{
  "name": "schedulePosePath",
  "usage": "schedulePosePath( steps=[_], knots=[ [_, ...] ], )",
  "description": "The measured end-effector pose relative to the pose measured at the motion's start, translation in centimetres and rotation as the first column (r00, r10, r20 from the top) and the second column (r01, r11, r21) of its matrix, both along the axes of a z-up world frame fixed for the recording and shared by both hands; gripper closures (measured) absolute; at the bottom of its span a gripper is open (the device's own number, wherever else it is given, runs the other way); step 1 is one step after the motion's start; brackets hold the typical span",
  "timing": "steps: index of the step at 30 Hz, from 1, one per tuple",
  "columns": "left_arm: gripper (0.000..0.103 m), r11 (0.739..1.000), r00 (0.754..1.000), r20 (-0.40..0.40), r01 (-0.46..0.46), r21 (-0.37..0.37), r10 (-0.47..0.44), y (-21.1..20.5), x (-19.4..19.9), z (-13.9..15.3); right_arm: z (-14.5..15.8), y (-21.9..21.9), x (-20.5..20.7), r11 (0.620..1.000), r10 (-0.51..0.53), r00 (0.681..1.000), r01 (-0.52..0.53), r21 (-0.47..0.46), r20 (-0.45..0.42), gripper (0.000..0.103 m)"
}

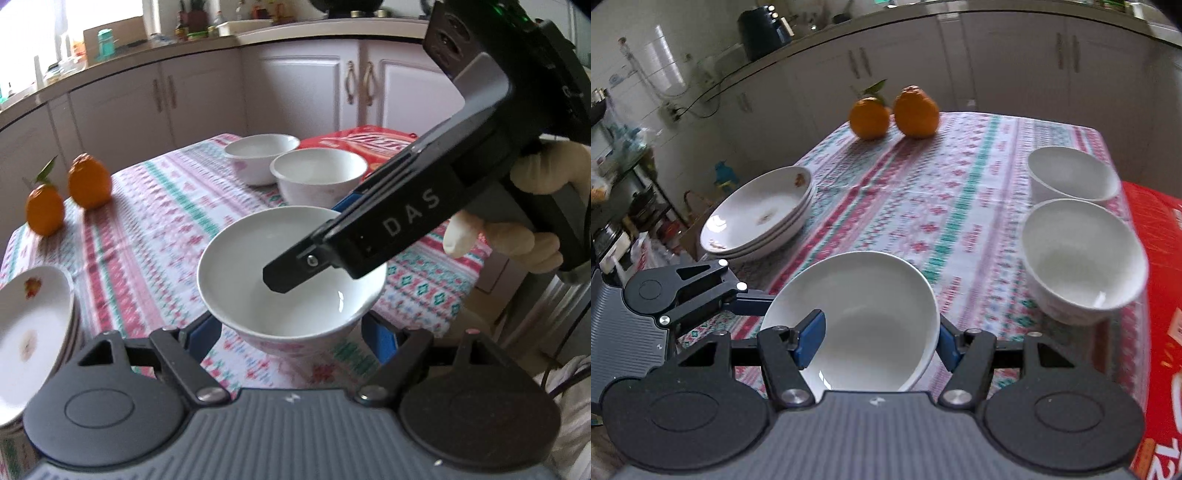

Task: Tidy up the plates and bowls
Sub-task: 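Lift the white bowl with the right tool and carry it toward another bowl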

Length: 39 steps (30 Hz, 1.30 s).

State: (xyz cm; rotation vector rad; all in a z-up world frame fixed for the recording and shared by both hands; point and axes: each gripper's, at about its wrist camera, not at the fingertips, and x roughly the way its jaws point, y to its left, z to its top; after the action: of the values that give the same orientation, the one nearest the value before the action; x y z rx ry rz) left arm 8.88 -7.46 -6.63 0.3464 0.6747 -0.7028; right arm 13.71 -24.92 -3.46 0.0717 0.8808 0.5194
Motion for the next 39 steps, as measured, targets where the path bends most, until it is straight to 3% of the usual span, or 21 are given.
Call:
schedulePosePath(
  steps=[12,39],
  knots=[
    [0.021,0.999,0.999,-0.023,-0.046,-0.008,0.046,2.2,0.3,-0.3,-0.5,2.3,0.9,0.999,0.035,0.999,-0.035,0.000,-0.017,0.035],
    [0.020,0.998,0.998,-0.040,-0.051,-0.028,0.049,2.0,1.7,-1.1,-1.3,2.3,1.9,1.000,0.006,1.000,-0.006,-0.004,-0.019,0.033]
  ],
)
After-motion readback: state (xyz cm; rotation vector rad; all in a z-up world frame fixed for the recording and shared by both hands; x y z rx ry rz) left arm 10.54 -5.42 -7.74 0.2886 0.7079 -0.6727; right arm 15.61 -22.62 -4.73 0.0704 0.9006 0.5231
